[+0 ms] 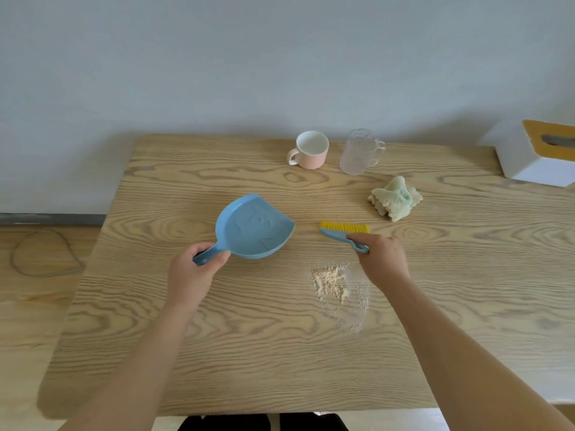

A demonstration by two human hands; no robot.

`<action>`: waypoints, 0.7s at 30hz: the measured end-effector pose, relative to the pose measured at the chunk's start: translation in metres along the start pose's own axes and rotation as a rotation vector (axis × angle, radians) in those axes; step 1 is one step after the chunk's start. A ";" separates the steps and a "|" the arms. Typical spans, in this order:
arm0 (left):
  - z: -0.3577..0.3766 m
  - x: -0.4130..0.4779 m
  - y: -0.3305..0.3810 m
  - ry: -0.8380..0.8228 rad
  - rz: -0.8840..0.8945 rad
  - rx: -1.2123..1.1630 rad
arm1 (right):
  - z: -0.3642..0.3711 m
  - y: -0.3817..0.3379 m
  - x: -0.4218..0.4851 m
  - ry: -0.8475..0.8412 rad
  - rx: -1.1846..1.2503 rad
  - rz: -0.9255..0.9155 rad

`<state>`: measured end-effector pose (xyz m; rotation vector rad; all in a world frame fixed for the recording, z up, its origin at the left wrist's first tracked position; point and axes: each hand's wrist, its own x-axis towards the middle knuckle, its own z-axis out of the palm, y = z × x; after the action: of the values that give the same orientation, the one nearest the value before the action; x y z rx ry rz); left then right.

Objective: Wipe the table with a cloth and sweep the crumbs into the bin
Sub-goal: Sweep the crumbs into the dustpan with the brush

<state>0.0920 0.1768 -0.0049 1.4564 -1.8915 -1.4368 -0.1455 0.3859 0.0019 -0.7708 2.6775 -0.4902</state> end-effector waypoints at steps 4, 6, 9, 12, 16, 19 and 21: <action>-0.003 0.010 -0.001 -0.032 -0.003 0.004 | -0.004 -0.016 -0.026 -0.107 -0.072 -0.013; -0.003 0.014 -0.001 -0.042 -0.003 0.009 | -0.010 -0.025 -0.037 -0.098 -0.097 -0.034; -0.004 0.019 0.000 -0.057 -0.001 0.012 | -0.018 -0.038 -0.040 -0.002 -0.020 0.058; -0.011 0.023 0.003 -0.068 0.011 0.010 | -0.016 -0.046 -0.034 0.158 0.275 0.229; -0.018 0.029 0.004 -0.083 0.019 0.008 | 0.004 -0.072 -0.034 0.204 0.908 0.517; -0.019 0.032 0.002 -0.105 0.020 0.009 | 0.031 -0.083 -0.043 0.112 0.880 0.614; -0.020 0.034 0.002 -0.123 0.034 0.026 | 0.043 -0.079 -0.049 0.109 0.820 0.647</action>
<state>0.0922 0.1373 -0.0045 1.3688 -2.0060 -1.5233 -0.0541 0.3398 0.0051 0.3430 2.2748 -1.3111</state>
